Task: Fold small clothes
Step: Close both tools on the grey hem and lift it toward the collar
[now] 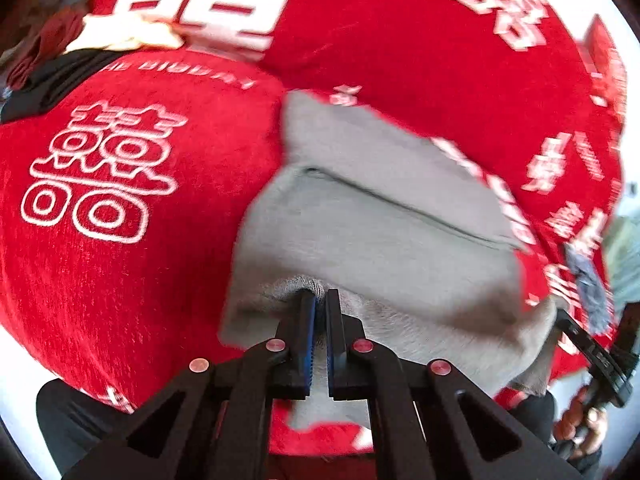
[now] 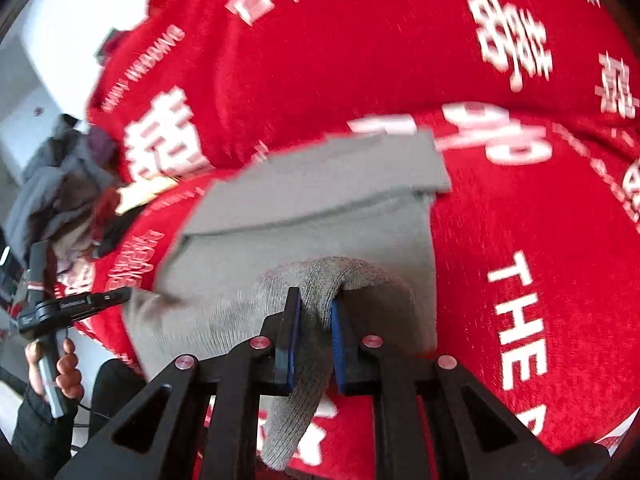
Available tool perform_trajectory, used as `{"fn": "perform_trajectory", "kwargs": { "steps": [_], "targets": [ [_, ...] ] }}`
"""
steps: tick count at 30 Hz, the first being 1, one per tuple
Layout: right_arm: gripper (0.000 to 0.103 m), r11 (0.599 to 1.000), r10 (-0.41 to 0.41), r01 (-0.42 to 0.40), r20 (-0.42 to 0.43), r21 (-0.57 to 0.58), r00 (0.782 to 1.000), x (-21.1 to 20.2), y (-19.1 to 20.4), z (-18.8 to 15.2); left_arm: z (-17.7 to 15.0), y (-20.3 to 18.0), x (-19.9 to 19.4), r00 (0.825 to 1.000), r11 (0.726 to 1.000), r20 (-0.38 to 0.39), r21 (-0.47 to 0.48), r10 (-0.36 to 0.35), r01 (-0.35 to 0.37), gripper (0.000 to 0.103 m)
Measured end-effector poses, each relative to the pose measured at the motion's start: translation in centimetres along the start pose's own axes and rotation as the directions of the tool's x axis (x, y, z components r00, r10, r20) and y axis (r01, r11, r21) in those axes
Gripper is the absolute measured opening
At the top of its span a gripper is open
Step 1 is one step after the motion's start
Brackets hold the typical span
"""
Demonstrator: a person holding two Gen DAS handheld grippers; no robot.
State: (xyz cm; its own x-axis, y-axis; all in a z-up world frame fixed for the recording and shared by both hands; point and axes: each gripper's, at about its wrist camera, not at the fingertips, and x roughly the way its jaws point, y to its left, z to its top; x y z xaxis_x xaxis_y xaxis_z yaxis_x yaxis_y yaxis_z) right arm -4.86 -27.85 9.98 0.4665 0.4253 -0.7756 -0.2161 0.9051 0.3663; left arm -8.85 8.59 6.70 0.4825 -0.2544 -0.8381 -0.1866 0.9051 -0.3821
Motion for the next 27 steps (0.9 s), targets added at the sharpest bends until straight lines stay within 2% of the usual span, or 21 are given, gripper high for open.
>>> {"fn": "perform_trajectory", "kwargs": {
  "steps": [2,3,4,6,7,8,9,10,11,13,16,18,19,20,21,22,23,24,25,27],
  "targets": [
    [0.02,0.999,-0.026,0.029,-0.063,0.035,0.998,2.4,-1.1,-0.5,-0.6,1.3,1.2,0.998,1.0,-0.061,-0.029,-0.009,0.007,0.005],
    [0.023,0.998,-0.033,0.037,-0.086,0.046,0.996,2.9,-1.9,-0.7,-0.9,2.1,1.9,0.998,0.999,-0.066,-0.04,-0.022,0.02,0.006],
    [0.024,0.997,-0.021,0.029,-0.115,0.069,0.993,3.8,-2.8,-0.8,-1.3,2.7,2.2,0.997,0.997,-0.06,-0.065,-0.047,0.043,0.012],
    [0.034,0.993,0.024,-0.01,-0.117,0.114,0.993,3.6,-3.4,-1.4,-2.1,4.2,1.6,0.992,0.985,-0.051,-0.129,-0.119,0.111,0.033],
    [0.04,0.991,0.042,-0.028,-0.104,0.131,0.994,3.1,-3.6,-1.9,-2.8,5.1,1.0,0.989,0.979,-0.048,-0.157,-0.141,0.132,0.073],
    [0.057,0.99,0.048,-0.036,-0.089,0.136,0.995,2.5,-3.5,-2.5,-3.7,5.8,0.2,0.99,0.975,-0.028,-0.184,-0.135,0.128,0.094],
    [0.076,0.991,0.047,-0.036,-0.078,0.129,0.996,1.9,-3.4,-3.0,-4.6,6.4,-0.9,0.995,0.971,0.025,-0.217,-0.101,0.104,0.102],
    [0.081,0.993,0.04,-0.033,-0.059,0.109,0.997,1.1,-2.8,-3.8,-5.6,7.0,-1.7,0.994,0.968,0.057,-0.229,-0.092,0.103,0.102],
    [0.081,0.995,0.043,-0.039,-0.044,0.087,0.998,0.7,-2.3,-4.3,-6.2,7.1,-1.8,0.992,0.967,0.046,-0.222,-0.115,0.122,0.102],
    [0.081,0.998,0.057,-0.056,-0.046,0.026,0.997,0.1,-1.0,-4.8,-7.3,6.8,-1.0,0.987,0.963,-0.007,-0.219,-0.162,0.156,0.102],
    [0.077,0.999,0.036,-0.038,-0.113,-0.014,0.993,2.4,0.6,-4.9,-7.6,4.5,1.5,0.984,0.975,-0.08,-0.168,-0.159,0.144,0.101],
    [0.059,0.999,0.034,-0.036,-0.147,-0.012,0.989,3.9,0.8,-5.1,-7.3,2.7,2.6,0.986,0.985,-0.095,-0.12,-0.138,0.127,0.098],
    [0.057,0.999,0.035,-0.038,-0.155,-0.017,0.987,4.6,0.9,-5.3,-7.3,2.0,3.1,0.985,0.986,-0.098,-0.103,-0.138,0.128,0.091],
    [0.047,0.999,0.02,-0.026,-0.133,-0.04,0.991,4.4,1.2,-5.5,-7.1,1.1,3.3,0.989,0.991,-0.1,-0.083,-0.109,0.101,0.091],
    [0.019,0.997,0.008,-0.017,-0.125,-0.072,0.992,4.4,1.5,-5.5,-7.1,0.4,3.4,0.994,0.996,-0.088,-0.053,-0.071,0.067,0.091],
    [0.009,0.997,0.017,-0.029,-0.149,-0.076,0.989,4.5,1.5,-5.5,-7.1,-0.3,3.2,0.996,0.999,-0.074,-0.006,-0.048,0.048,0.066],
    [0.009,0.997,0.036,-0.045,-0.159,-0.058,0.987,4.5,1.3,-5.5,-7.2,-0.8,2.9,0.997,0.999,-0.068,0.042,-0.032,0.035,0.022],
    [0.008,0.997,0.056,-0.063,-0.146,-0.043,0.988,4.2,1.1,-5.5,-7.1,-1.4,2.6,0.993,0.994,-0.098,0.085,-0.062,0.07,0.008],
    [0.008,0.995,0.09,-0.095,-0.122,-0.037,0.988,3.3,0.9,-5.4,-7.3,-1.2,2.2,0.99,0.992,-0.115,0.084,-0.086,0.096,0.008],
    [0.008,0.989,0.139,-0.142,-0.079,-0.037,0.987,1.9,1.0,-5.1,-7.4,-1.4,0.7,0.993,0.99,-0.08,0.105,-0.081,0.089,0.008]
  ]
}}
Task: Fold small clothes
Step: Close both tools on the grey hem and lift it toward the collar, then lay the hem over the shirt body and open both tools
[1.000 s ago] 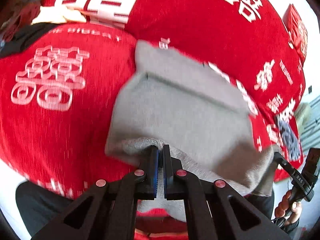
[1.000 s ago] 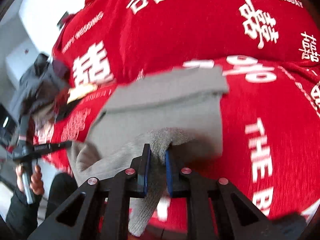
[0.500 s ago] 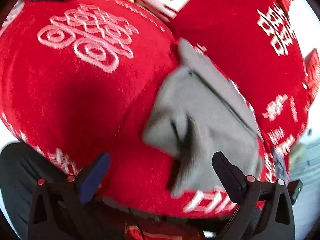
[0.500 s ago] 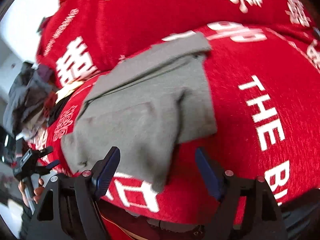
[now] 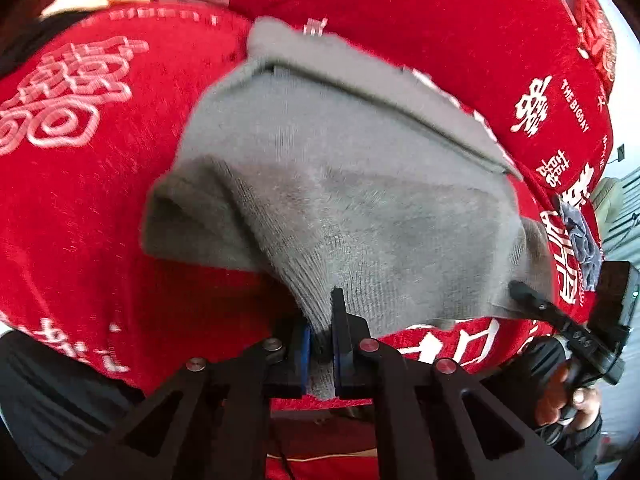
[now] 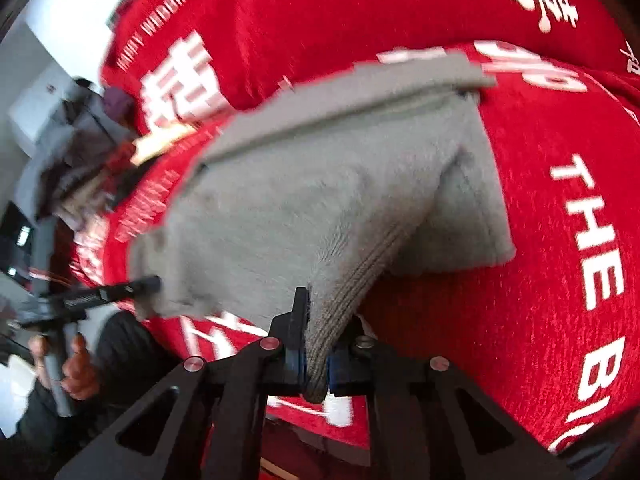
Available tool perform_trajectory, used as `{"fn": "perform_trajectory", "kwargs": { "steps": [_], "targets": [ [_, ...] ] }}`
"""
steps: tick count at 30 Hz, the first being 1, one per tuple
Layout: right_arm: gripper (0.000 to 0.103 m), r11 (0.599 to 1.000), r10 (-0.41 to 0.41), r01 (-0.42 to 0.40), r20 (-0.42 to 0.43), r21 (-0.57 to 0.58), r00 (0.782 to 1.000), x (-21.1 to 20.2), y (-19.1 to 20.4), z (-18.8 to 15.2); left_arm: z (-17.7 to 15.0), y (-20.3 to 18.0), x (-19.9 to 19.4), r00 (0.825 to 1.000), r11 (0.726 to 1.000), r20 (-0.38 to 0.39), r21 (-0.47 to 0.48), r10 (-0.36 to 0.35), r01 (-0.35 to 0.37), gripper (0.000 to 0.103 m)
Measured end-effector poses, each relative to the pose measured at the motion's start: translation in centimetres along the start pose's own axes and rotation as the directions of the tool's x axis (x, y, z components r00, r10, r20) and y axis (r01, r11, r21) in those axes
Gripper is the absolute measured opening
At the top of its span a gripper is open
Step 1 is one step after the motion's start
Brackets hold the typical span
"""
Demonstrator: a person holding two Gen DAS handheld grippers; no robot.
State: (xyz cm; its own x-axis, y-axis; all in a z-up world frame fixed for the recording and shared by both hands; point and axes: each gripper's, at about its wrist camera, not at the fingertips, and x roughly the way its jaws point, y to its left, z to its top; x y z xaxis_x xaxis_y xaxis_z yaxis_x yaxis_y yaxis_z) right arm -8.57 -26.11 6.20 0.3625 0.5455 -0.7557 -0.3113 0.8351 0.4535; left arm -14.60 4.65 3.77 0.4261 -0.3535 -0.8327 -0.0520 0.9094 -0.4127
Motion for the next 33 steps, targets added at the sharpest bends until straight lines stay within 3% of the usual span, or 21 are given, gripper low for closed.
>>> {"fn": "perform_trajectory", "kwargs": {
  "steps": [5,8,12,21,27,33],
  "targets": [
    [0.008,0.994,0.092,-0.086,0.117,-0.062,0.989,-4.2,1.8,1.7,1.6,-1.1,-5.1,0.988,0.998,0.143,0.014,-0.056,0.054,0.008],
    [0.008,0.991,0.117,-0.102,0.187,-0.088,0.975,-6.0,2.7,3.8,3.9,-2.3,-7.6,0.974,0.998,0.216,0.036,-0.065,0.059,0.008],
    [0.008,0.992,0.098,-0.074,0.262,-0.099,0.96,-6.4,3.5,7.5,7.9,-3.8,-7.9,0.965,0.998,0.258,0.042,-0.052,0.043,0.008],
    [0.008,0.997,0.032,-0.01,0.29,-0.075,0.957,-4.9,3.1,15.8,16.2,-6.5,-6.1,0.958,0.999,0.286,0.053,-0.01,-0.005,0.008],
    [0.008,0.996,-0.037,0.057,0.287,-0.064,0.957,-2.5,2.4,23.3,22.1,-7.5,-4.7,0.953,0.999,0.302,0.048,-0.001,-0.014,0.008],
    [0.008,0.992,-0.126,0.123,0.18,0.026,0.976,5.1,-1.8,27.2,27.3,-4.6,3.1,0.98,0.998,0.195,-0.049,0.041,-0.032,0.008]
  ]
}}
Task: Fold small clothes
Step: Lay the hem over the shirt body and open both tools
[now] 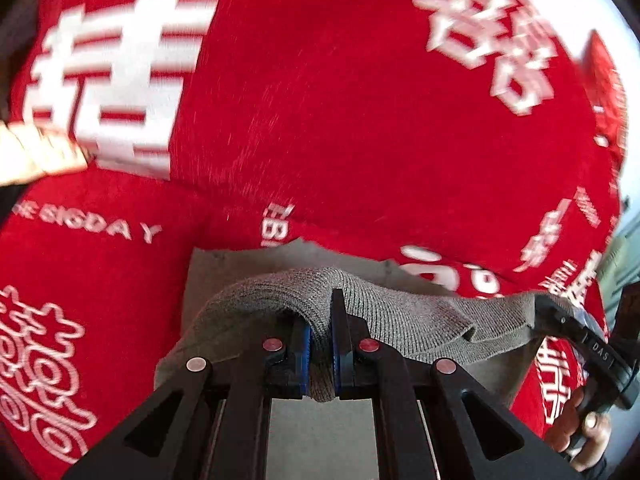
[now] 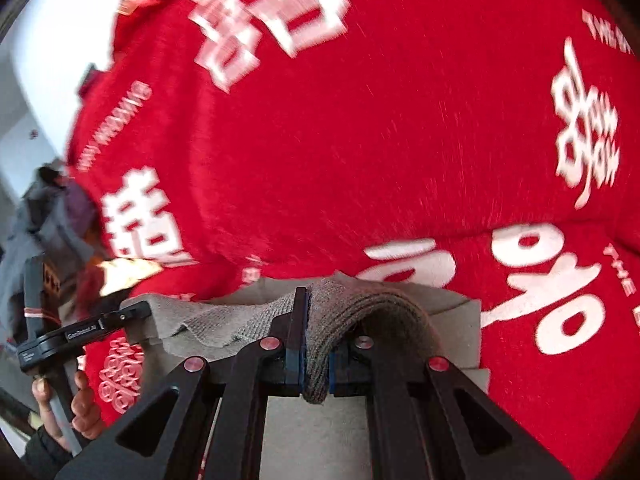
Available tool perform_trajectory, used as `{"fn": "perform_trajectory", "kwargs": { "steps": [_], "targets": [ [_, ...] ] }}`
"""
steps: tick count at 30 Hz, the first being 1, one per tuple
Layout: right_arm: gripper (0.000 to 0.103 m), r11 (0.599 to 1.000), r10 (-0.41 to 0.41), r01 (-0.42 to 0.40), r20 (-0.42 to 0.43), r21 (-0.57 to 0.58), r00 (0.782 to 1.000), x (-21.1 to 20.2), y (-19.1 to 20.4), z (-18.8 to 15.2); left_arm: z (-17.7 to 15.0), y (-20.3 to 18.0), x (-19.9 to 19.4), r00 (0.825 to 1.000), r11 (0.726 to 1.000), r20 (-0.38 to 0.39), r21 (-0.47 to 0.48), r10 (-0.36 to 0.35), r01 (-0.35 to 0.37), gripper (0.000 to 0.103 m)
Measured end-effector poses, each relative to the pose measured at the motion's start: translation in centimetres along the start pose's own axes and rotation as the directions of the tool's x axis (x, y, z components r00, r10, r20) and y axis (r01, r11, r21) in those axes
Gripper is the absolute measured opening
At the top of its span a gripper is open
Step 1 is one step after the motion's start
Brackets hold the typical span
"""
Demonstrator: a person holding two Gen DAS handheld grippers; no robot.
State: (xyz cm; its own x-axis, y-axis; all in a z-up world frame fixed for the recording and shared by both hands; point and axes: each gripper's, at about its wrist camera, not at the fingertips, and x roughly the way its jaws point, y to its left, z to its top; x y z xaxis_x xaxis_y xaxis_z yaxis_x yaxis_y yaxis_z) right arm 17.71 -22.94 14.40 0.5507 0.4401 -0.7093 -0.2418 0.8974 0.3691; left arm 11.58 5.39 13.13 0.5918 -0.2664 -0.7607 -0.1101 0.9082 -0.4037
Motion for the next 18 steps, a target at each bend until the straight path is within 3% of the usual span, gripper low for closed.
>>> {"fn": "perform_trajectory", "kwargs": {
  "steps": [4,7,9,11,13,15,16,18],
  "targets": [
    [0.008,0.997,-0.049,0.055,-0.111,0.054,0.993,6.8,-2.8,-0.3,0.7,1.7,6.1,0.996,0.997,-0.072,-0.051,0.05,-0.054,0.008],
    [0.013,0.99,-0.05,0.075,-0.202,0.117,0.978,10.2,-4.7,-0.2,1.1,3.3,9.0,0.989,0.993,-0.144,-0.112,0.03,-0.047,0.009],
    [0.016,0.982,-0.007,0.05,-0.226,0.184,0.974,11.1,-5.8,0.2,1.5,4.6,10.3,0.981,0.987,-0.192,-0.156,0.009,-0.04,0.009],
    [0.017,0.954,0.084,-0.023,-0.194,0.299,0.977,10.7,-7.6,0.8,1.8,5.9,10.6,0.973,0.977,-0.224,-0.214,-0.053,0.004,0.009],
    [0.03,0.924,0.141,-0.087,-0.119,0.373,0.983,8.9,-8.8,1.2,2.1,7.1,9.6,0.968,0.959,-0.221,-0.279,-0.121,0.056,0.009],
    [0.078,0.929,0.108,-0.079,-0.061,0.361,0.992,6.3,-9.0,1.4,2.3,8.2,7.9,0.965,0.943,-0.221,-0.326,-0.144,0.066,0.009],
    [0.085,0.938,0.08,-0.066,-0.028,0.339,0.996,4.9,-8.7,1.3,2.4,8.5,7.0,0.966,0.939,-0.209,-0.335,-0.152,0.075,0.009],
    [0.087,0.965,0.023,-0.03,0.03,0.262,0.999,2.5,-7.8,0.9,2.5,9.1,4.9,0.981,0.949,-0.148,-0.308,-0.123,0.072,0.009]
  ]
}}
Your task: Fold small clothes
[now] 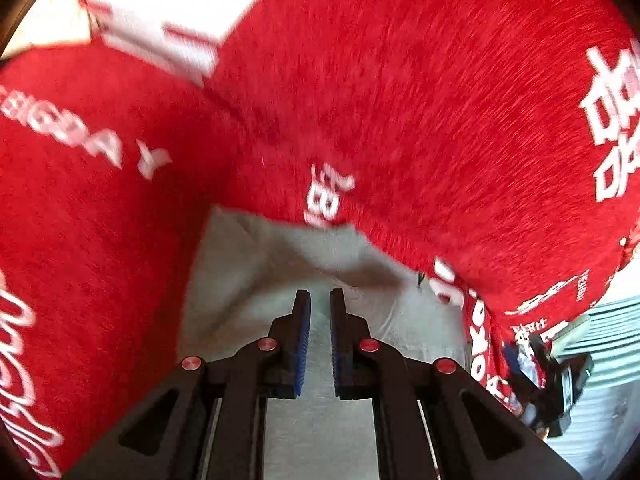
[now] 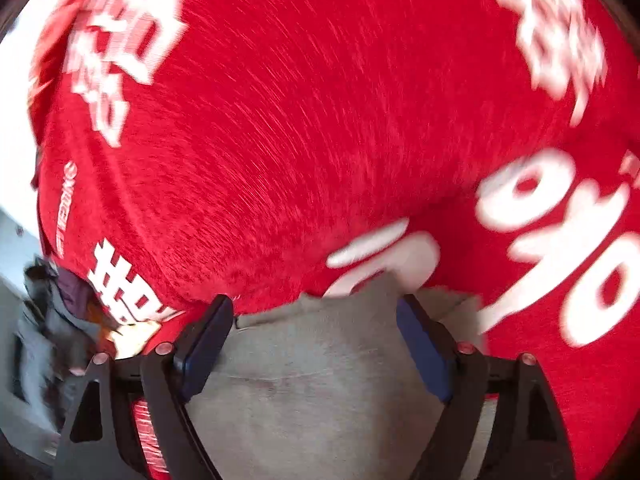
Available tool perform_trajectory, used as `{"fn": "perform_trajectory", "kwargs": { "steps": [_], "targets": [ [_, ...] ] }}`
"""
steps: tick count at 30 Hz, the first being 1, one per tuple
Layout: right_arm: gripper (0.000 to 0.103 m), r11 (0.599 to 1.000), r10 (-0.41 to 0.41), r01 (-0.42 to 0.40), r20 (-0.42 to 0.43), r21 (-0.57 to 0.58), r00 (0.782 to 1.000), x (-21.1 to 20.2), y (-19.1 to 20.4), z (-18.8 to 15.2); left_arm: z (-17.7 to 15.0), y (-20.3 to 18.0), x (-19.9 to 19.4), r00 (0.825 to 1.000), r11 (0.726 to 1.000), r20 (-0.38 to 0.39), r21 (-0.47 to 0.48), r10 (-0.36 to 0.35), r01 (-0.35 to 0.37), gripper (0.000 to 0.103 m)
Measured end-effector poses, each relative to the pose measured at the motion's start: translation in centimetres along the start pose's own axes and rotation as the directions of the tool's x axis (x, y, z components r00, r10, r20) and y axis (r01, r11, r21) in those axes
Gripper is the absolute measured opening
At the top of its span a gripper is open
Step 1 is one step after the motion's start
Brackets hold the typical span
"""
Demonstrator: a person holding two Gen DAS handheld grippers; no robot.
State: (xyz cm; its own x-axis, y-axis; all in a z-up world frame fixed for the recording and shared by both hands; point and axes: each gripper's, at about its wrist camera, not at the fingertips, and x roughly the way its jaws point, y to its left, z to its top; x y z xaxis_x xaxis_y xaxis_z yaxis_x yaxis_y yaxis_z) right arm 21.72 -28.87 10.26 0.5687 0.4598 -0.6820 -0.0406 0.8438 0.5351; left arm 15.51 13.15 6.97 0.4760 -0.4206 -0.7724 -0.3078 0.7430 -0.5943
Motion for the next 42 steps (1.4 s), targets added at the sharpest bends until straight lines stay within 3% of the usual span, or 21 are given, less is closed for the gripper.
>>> {"fn": "perform_trajectory", "kwargs": {
  "steps": [3,5,6,8,9,12,13,14,15,18,20,23,27,30,32,34,36,37,39,40,42],
  "targets": [
    [0.087,0.957,-0.207,0.206,0.014,-0.205,0.978,-0.7,2.2,-1.9,-1.2,0.1,-3.0,0.991,0.997,0.118,0.047,0.061,-0.067,0.009],
    [0.087,0.904,-0.269,0.238,-0.039,-0.354,0.962,1.0,3.9,-3.9,-2.7,-1.0,-3.3,0.979,0.984,0.166,0.112,0.12,-0.139,0.009],
    [0.087,0.88,-0.291,0.234,-0.078,-0.414,0.954,2.4,4.8,-4.9,-3.5,-1.9,-2.5,0.979,0.973,0.146,0.162,0.14,-0.163,0.009],
    [0.087,0.845,-0.32,0.226,-0.118,-0.485,0.94,4.7,6.2,-6.3,-5.7,-4.4,0.1,0.991,0.956,0.051,0.263,0.122,-0.131,0.009],
    [0.087,0.824,-0.338,0.226,-0.131,-0.519,0.932,5.8,6.9,-6.9,-7.1,-5.9,1.9,0.992,0.937,-0.011,0.331,0.126,-0.115,0.009],
    [0.087,0.775,-0.398,0.232,-0.169,-0.588,0.902,9.0,7.8,-8.1,-10.9,-9.4,7.7,0.958,0.824,-0.156,0.555,0.239,-0.116,0.009],
    [0.086,0.775,-0.41,0.236,-0.182,-0.587,0.894,9.5,7.5,-8.1,-11.0,-9.9,8.5,0.96,0.8,-0.116,0.583,0.253,-0.14,0.009],
    [0.086,0.776,-0.419,0.241,-0.191,-0.582,0.888,9.8,7.1,-8.0,-10.4,-10.0,8.6,0.969,0.796,-0.086,0.589,0.233,-0.139,0.009],
    [0.087,0.78,-0.426,0.247,-0.198,-0.575,0.883,10.1,6.6,-7.8,-9.1,-9.8,8.8,0.97,0.808,-0.093,0.575,0.225,-0.132,0.009],
    [0.087,0.81,-0.439,0.291,-0.198,-0.509,0.876,9.7,3.8,-6.3,-3.6,-6.3,8.8,0.976,0.916,-0.145,0.389,0.165,-0.097,0.009],
    [0.087,0.841,-0.442,0.326,-0.201,-0.432,0.874,8.9,1.2,-5.0,-0.4,-3.2,8.1,0.961,0.927,-0.08,0.295,0.265,-0.231,0.009],
    [0.087,0.846,-0.491,0.417,-0.176,-0.333,0.853,7.1,-1.5,-3.7,2.3,0.4,5.0,0.975,0.968,-0.067,0.149,0.212,-0.2,0.009],
    [0.087,0.865,-0.447,0.398,-0.11,-0.306,0.888,4.6,0.1,-3.6,0.6,-0.2,1.2,0.961,0.94,0.06,0.199,0.269,-0.276,0.009],
    [0.087,0.859,-0.416,0.344,-0.124,-0.38,0.901,6.3,3.6,-4.7,-2.5,-3.5,3.5,0.97,0.918,-0.009,0.323,0.244,-0.228,0.009],
    [0.087,0.84,-0.401,0.295,-0.154,-0.454,0.903,8.8,6.4,-5.8,-5.1,-5.9,5.8,0.958,0.868,-0.024,0.43,0.284,-0.247,0.009],
    [0.087,0.813,-0.409,0.268,-0.181,-0.517,0.894,11.2,7.8,-6.7,-6.4,-6.9,8.4,0.934,0.813,-0.004,0.494,0.358,-0.31,0.009],
    [0.086,0.773,-0.471,0.303,-0.184,-0.557,0.863,12.6,7.3,-7.1,-6.3,-6.9,9.1,0.919,0.785,0.062,0.5,0.389,-0.366,0.009],
    [0.087,0.762,-0.494,0.325,-0.178,-0.56,0.851,12.7,6.0,-6.9,-5.7,-6.1,8.7,0.919,0.796,0.075,0.475,0.388,-0.375,0.009],
    [0.087,0.797,-0.475,0.337,-0.176,-0.501,0.862,11.4,3.5,-5.6,-4.0,-4.1,7.7,0.922,0.838,0.041,0.402,0.386,-0.369,0.009],
    [0.087,0.815,-0.489,0.375,-0.178,-0.441,0.854,10.3,1.2,-4.5,-3.2,-2.8,7.0,0.926,0.863,0.021,0.357,0.376,-0.358,0.009],
    [0.088,0.824,-0.513,0.427,-0.171,-0.372,0.841,8.6,-1.7,-3.5,-2.2,-0.6,5.4,0.916,0.871,0.033,0.298,0.4,-0.391,0.009]
  ]
}}
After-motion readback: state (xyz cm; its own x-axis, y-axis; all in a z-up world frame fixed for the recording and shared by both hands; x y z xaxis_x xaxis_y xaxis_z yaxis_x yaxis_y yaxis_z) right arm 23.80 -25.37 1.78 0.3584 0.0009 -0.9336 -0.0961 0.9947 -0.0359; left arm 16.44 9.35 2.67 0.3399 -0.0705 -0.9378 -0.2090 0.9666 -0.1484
